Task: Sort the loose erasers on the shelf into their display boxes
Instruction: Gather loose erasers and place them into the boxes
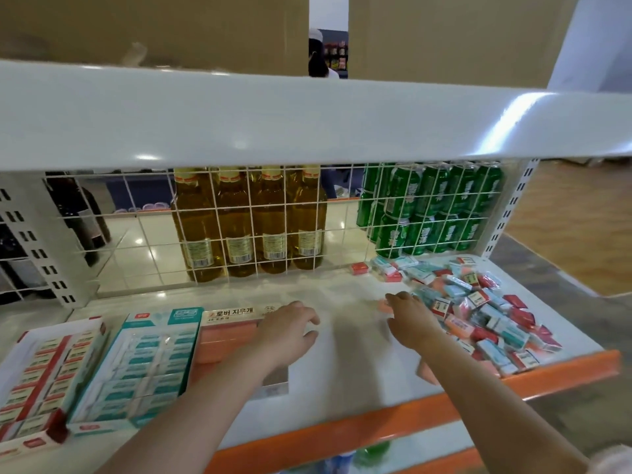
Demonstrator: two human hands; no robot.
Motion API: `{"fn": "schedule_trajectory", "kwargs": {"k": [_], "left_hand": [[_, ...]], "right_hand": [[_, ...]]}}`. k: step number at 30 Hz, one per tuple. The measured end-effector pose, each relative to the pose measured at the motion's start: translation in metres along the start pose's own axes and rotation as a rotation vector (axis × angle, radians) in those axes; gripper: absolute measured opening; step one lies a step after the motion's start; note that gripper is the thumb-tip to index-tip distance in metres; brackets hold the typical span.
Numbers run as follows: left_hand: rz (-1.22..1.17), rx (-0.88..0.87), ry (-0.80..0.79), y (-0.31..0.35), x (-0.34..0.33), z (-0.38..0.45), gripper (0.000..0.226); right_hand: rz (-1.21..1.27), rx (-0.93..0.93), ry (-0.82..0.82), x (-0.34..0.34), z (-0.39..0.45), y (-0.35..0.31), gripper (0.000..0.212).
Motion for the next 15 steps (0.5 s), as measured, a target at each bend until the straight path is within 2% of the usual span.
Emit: {"fn": "schedule_trajectory", "kwargs": {"k": [3,7,11,15], "left_hand": [[0.001,0.004,-0.003,0.004,-0.006,0.005,0.029],[0.009,-0.002,0.013,0.007,-0.009,0.011,0.03],[-0.012,0.0,0.002,0.01,-0.013,0.016,0.03],[-0.025,-0.006,0.008,0.016,-0.016,0.019,0.029]], "right_hand": [[-0.041,0.029,-0.004,0.0,0.008,0.004,0.049],[-0.027,0.013,-0.027,-0.003,0.015,0.006,0.037],[0.022,-0.009,0.014,-0.001,0.014,0.007,0.031],[0.052,0.009,-0.028,0.002,0.008,0.01,0.029]]}}
Point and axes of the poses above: each hand's wrist, its own z-axis towards the middle knuckle, its own x-axis out of the back of the hand, y = z × x, the point moved 2 cm from there along z, towards the middle knuckle, and after that the axes turned 3 degrees about -y, right-handed, at the moved point
